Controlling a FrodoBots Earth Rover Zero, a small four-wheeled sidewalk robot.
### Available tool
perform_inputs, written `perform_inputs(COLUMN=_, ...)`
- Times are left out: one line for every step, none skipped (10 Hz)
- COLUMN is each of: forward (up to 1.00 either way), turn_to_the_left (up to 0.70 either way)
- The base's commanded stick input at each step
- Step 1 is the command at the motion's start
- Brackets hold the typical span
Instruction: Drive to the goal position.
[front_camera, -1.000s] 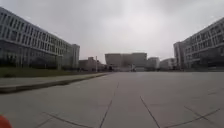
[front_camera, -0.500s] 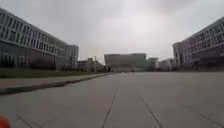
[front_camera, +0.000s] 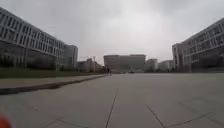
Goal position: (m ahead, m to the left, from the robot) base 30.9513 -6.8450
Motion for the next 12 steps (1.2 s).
perform_inputs(forward=0.7, turn_to_the_left=-0.01)
perform_inputs(forward=0.7, turn_to_the_left=-0.01)
perform_inputs(forward=0.7, turn_to_the_left=-0.01)
perform_inputs(forward=0.7, turn_to_the_left=-0.01)
perform_inputs(forward=0.7, turn_to_the_left=-0.01)
perform_inputs(forward=0.7, turn_to_the_left=-0.01)
perform_inputs(forward=0.7, turn_to_the_left=-0.01)
perform_inputs(forward=0.7, turn_to_the_left=-0.01)
perform_inputs(forward=0.7, turn_to_the_left=-0.01)
perform_inputs(forward=0.7, turn_to_the_left=-0.01)
perform_inputs(forward=0.7, turn_to_the_left=-0.01)
perform_inputs(forward=0.7, turn_to_the_left=-0.01)
